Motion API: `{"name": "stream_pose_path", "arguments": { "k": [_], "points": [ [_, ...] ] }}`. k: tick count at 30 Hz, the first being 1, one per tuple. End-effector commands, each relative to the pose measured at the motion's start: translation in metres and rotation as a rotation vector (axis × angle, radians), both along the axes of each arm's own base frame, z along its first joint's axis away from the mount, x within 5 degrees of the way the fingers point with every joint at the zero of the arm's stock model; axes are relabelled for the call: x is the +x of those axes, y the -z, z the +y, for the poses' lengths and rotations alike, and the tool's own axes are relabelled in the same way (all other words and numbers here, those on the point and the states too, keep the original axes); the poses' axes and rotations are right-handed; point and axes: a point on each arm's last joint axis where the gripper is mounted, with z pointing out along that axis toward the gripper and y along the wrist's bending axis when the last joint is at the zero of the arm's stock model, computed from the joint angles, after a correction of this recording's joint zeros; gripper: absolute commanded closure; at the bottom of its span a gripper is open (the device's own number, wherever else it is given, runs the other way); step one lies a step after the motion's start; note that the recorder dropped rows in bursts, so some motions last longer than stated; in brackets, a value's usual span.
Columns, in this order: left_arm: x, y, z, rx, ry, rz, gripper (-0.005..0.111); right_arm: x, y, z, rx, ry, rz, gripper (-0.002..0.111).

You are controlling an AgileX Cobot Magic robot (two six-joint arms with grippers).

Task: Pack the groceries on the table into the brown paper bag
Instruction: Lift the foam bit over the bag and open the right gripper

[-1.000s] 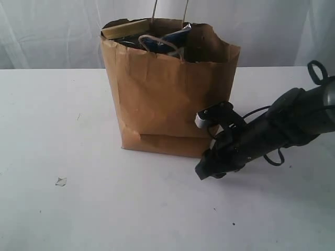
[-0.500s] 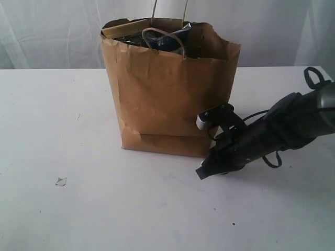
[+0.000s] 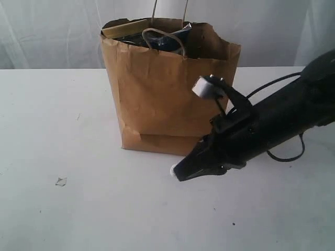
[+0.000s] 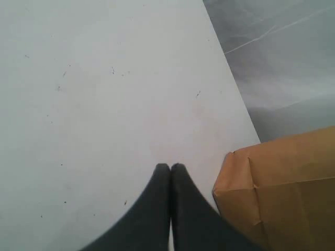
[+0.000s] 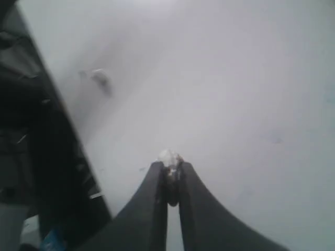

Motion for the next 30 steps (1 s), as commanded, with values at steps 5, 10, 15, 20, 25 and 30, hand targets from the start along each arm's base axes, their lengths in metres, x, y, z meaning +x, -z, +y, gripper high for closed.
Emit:
{"name": "stream_pose_path", "arguments": {
  "k": [5,10,15,20,25,30],
  "points": [
    [0.000,0.001,-0.001,-0.010,0.007,-0.001,0.107,-0.032,-0.092,-0.011,0.113,0.002,-0.357,0.108],
    [0.000,0.001,-0.001,-0.010,0.007,-0.001,0.107,-0.008,-0.147,-0.037,0.091,0.466,-0.836,0.108],
    [0.000,0.001,-0.001,-0.010,0.007,-0.001,0.107,0.013,-0.159,-0.059,0.013,0.762,-1.036,0.108],
    [0.000,0.001,-0.001,-0.010,0.007,-0.001,0.107,0.038,-0.129,-0.049,-0.032,0.729,-0.925,0.108],
    [0.000,0.001,-0.001,-0.010,0.007,-0.001,0.107,0.063,-0.106,-0.051,-0.038,0.898,-0.822,0.108],
    [0.000,0.001,-0.001,-0.010,0.007,-0.001,0.107,0.061,-0.099,-0.040,-0.018,0.783,-0.759,0.108]
  ]
}}
